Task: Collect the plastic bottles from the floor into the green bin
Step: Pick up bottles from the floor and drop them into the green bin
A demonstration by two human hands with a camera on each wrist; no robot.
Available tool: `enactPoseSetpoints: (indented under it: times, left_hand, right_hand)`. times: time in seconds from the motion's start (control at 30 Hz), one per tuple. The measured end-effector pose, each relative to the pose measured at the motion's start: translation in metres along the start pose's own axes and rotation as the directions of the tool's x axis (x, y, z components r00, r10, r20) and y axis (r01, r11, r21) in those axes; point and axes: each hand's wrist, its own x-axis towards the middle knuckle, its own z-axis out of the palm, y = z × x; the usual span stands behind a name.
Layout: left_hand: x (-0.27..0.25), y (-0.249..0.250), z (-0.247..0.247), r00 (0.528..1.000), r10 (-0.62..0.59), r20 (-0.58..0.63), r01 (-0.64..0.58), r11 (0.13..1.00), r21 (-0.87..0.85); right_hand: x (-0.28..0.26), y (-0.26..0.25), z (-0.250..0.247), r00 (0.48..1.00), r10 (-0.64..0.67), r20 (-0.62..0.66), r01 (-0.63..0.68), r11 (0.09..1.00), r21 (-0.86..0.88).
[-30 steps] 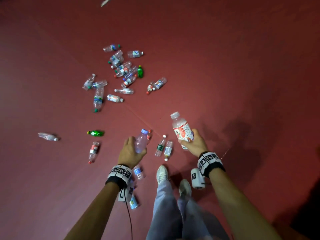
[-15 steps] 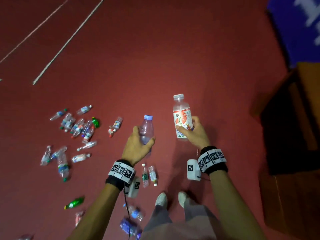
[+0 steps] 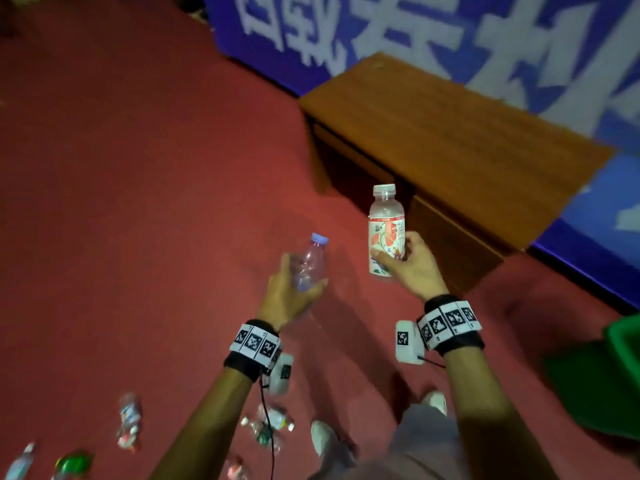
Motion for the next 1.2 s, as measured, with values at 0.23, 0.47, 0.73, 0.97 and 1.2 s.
enactPoseSetpoints:
  times: [0.23,0.47,0.73,0.97,1.2]
  left_hand:
    - [0.052,0.139,0.163,0.953,0.154,0.262,-0.167,0.986,0.029]
    - [0.058,0.252,0.339,0.837,0.348,0.421,-0.370,0.928,-0.033]
    - [0.053,0.338,0.505,0.628,0.353,0.694,-0.493,0.870,0.004]
    - [0.073,0.395,0.634,0.503,0.303,0.809,-0.578,0.815,0.054]
    - [0.113,0.437,0.793,0.332,0.228,0.915,-0.640,0.767,0.041]
  right_hand:
    - [0.020,0.043,-0.215,0.947,0.021,-0.322,0.009,0.996,0.091]
    - [-0.018,0.124,-0.406,0.789,0.172,-0.590,-0.070,0.979,0.191]
    - [-0.083,0.246,-0.544,0.438,0.504,-0.745,-0.281,0.863,0.419]
    - [-0.107,0.360,-0.620,0.265,0.744,-0.614,-0.496,0.651,0.575]
    - [-0.089,0.382,-0.692,0.118,0.739,-0.663,-0.567,0.599,0.566]
